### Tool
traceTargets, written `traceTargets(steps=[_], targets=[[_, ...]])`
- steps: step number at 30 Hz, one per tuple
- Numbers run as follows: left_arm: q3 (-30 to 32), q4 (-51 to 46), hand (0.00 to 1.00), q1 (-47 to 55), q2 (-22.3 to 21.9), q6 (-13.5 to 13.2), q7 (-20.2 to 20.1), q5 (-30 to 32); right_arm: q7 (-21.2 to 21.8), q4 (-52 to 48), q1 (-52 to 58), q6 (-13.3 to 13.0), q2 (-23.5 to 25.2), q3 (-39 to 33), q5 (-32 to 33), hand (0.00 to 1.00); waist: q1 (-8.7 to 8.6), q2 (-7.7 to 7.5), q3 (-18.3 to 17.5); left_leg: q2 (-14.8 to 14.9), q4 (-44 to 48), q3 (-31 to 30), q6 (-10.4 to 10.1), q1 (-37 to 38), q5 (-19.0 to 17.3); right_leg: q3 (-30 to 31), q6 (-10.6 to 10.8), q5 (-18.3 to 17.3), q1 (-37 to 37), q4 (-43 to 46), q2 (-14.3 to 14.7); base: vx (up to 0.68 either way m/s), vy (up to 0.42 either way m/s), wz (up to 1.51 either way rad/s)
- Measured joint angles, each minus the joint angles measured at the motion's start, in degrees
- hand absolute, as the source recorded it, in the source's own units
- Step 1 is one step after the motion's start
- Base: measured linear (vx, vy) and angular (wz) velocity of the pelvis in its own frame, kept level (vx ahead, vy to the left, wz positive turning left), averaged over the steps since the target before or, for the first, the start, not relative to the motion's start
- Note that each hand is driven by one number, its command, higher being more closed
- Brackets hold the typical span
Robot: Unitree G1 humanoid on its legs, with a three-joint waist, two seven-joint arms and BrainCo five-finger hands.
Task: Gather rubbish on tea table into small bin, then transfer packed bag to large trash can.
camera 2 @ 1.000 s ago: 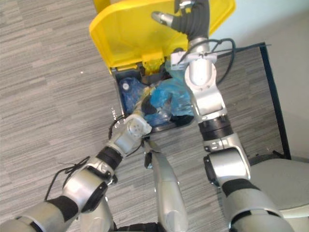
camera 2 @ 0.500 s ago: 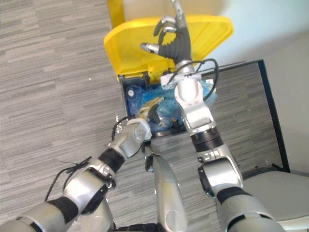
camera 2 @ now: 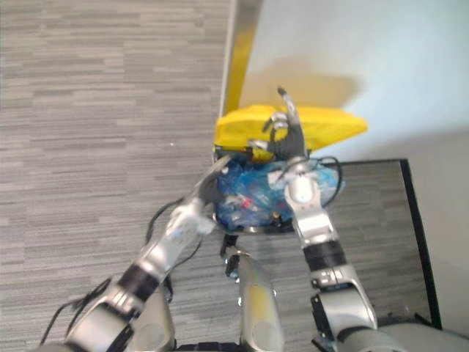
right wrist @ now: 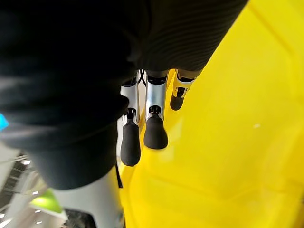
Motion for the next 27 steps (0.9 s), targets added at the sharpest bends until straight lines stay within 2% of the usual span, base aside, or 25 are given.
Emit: traceTargets(steps=[2,5,7,9,11,12,13,14,15,16,17,18,19,20,21,22,23,25,27], targets=[[8.06,2.58,0.00,8.62,1.40,-0.32,-1.46,-6.34,1.02,4.96,7.03,1.96,0.76,-2.08,-2.01,0.00,1.55,0.01,-1.15,-0.30,-0.52,-0.35,-0.05,3.55,-0.13,-0.30,0.42,-1.41,3.17,1.20,-0.59,0.06,0.016,0.18],[15.49,8.11,0.00,15.32,2.23,0.47,-2.38,-7.70,1.84,5.74,12.71,2.98,4.62,-4.52,-3.65,0.00,2.02,-0.15,-2.16,-1.72,-0.39,0.02,0.08,6.67,-0.47,0.77,1.25,-2.35,5.04,2.96,-1.80,0.03,0.063,-0.03],[17.99,12.05,0.00,17.30,2.04,1.50,-2.47,-7.13,2.19,7.02,13.64,3.56,5.96,-4.58,-4.41,0.00,2.18,-0.54,-2.84,-2.72,-0.27,1.71,0.43,8.27,-0.67,2.37,1.51,-2.19,5.12,3.49,-2.49,-0.04,0.115,-0.32],[19.20,14.88,0.00,18.61,1.70,2.22,-2.43,-7.00,2.89,7.02,15.24,4.38,6.92,-4.37,-5.52,0.00,2.30,-0.71,-3.04,-3.62,-0.31,3.39,0.75,10.04,-0.83,3.70,2.29,-1.15,5.76,3.06,-2.92,-0.06,0.105,-0.42],[19.74,16.45,0.00,20.31,1.04,2.86,-2.35,-5.28,4.04,6.59,18.97,4.79,7.95,-4.15,-7.89,0.00,2.08,-0.95,-3.63,-4.30,-0.70,5.10,1.06,11.67,-0.61,4.80,3.57,2.27,7.46,0.05,-3.01,-0.18,0.154,-0.41],[20.37,17.82,0.00,21.99,0.37,3.26,-2.23,-3.98,4.67,5.41,23.49,4.78,9.48,-3.43,-8.86,0.00,1.48,-1.55,-6.42,-4.10,-4.94,8.03,2.62,11.79,1.62,6.28,7.44,4.58,7.11,-3.97,-2.72,-0.19,0.111,-0.37],[20.65,18.41,0.00,22.27,0.20,3.30,-2.22,-3.66,4.83,4.78,24.84,4.77,9.64,-2.85,-8.93,0.00,1.27,-1.86,-7.10,-4.12,-6.47,8.51,2.62,11.93,2.66,6.36,6.65,4.18,6.38,-2.37,-2.65,-0.21,0.056,-0.35],[22.08,20.79,0.00,23.01,0.02,3.49,-1.69,-2.73,5.71,4.51,30.08,4.60,10.59,-1.80,-10.89,0.00,-0.44,-2.38,-8.69,-4.26,-13.62,9.13,2.45,14.32,6.85,6.56,1.64,-0.08,4.93,10.26,-2.43,-0.09,0.017,-0.05],[22.45,21.24,0.00,23.48,0.09,3.56,-1.46,-2.47,5.95,4.51,31.99,4.58,11.16,-1.82,-11.27,0.00,-1.07,-2.47,-9.21,-4.35,-16.03,8.98,2.39,15.34,8.28,6.67,1.29,-1.82,5.03,14.77,-2.51,-0.08,-0.007,0.08],[22.34,21.73,0.00,24.06,0.42,3.66,-1.16,-2.10,6.16,4.51,36.15,4.47,11.89,-1.87,-11.64,0.00,-2.13,-3.26,-10.22,-4.74,-19.21,8.77,2.02,16.43,10.02,7.42,1.49,-4.03,6.16,21.78,-3.02,0.00,-0.052,0.15],[22.34,21.73,0.00,24.06,0.48,3.69,-1.08,-1.89,6.18,4.55,37.53,4.38,12.07,-1.87,-11.77,0.00,-2.27,-3.61,-10.49,-5.04,-19.77,8.69,1.86,16.63,10.16,7.97,1.45,-4.13,7.13,23.15,-3.29,-0.03,-0.125,-0.08],[22.14,22.25,0.00,23.80,0.39,3.89,-0.99,-1.38,6.25,6.33,41.80,4.22,12.98,-2.16,-12.79,0.00,-2.45,-5.19,-11.86,-6.65,-20.73,7.78,0.87,16.35,9.98,10.48,3.64,-7.65,10.27,17.76,-1.88,-0.06,-0.095,-0.25],[22.02,22.72,0.00,23.58,0.10,3.90,-1.00,-1.37,6.26,7.78,41.97,4.20,13.19,-2.13,-12.89,0.00,-2.42,-4.84,-12.10,-6.90,-21.35,7.39,0.86,16.36,10.02,10.90,4.28,-8.04,11.49,14.50,-1.04,-0.06,-0.065,-0.57],[21.70,23.73,0.00,23.46,-1.02,3.95,-1.08,-1.35,6.26,10.85,42.04,4.17,13.27,-2.14,-13.07,0.00,-2.00,-3.73,-13.54,-6.76,-22.95,7.28,1.60,16.18,10.45,11.48,4.72,-8.52,14.24,5.83,1.40,-0.03,-0.031,-0.88],[21.82,24.82,0.00,23.35,-3.05,3.85,-1.02,-1.17,6.23,14.31,41.14,4.11,13.29,-2.66,-13.17,0.00,-1.45,-1.53,-14.48,-5.06,-24.18,8.25,1.38,15.39,12.45,11.95,1.67,-10.69,15.17,3.46,2.77,-0.04,-0.094,-1.01],[21.77,26.42,0.00,22.28,-3.43,4.03,-1.32,-0.55,6.05,19.54,40.00,4.25,13.52,-2.86,-13.11,0.00,-1.97,-2.12,-14.73,-6.46,-24.19,9.46,0.89,16.14,12.66,12.79,-0.28,-12.07,16.50,2.70,1.89,-0.07,-0.115,-0.84],[21.56,27.96,0.00,21.59,-4.57,4.03,-0.84,-0.50,5.71,23.56,39.34,4.76,13.07,-4.77,-12.78,0.00,-1.98,0.12,-15.58,-6.21,-25.82,9.05,1.56,16.91,13.11,13.48,0.08,-9.75,18.10,-1.29,3.46,-0.06,-0.058,-0.57],[21.79,30.37,0.00,21.67,-6.41,3.85,0.31,-0.55,4.38,28.88,36.57,5.64,12.04,-6.31,-12.72,0.00,-1.78,2.58,-16.99,-5.91,-28.31,10.10,1.26,18.14,14.23,15.61,0.13,-7.04,18.93,-5.46,5.15,-0.01,0.034,-0.57],[21.74,31.12,0.00,21.54,-6.44,3.86,0.58,-1.01,3.76,30.92,35.33,6.25,12.06,-7.18,-12.56,0.00,-1.82,2.79,-17.19,-6.04,-29.20,10.74,1.48,18.55,14.60,16.23,0.27,-6.20,19.07,-6.63,5.44,0.00,0.031,-0.26]])
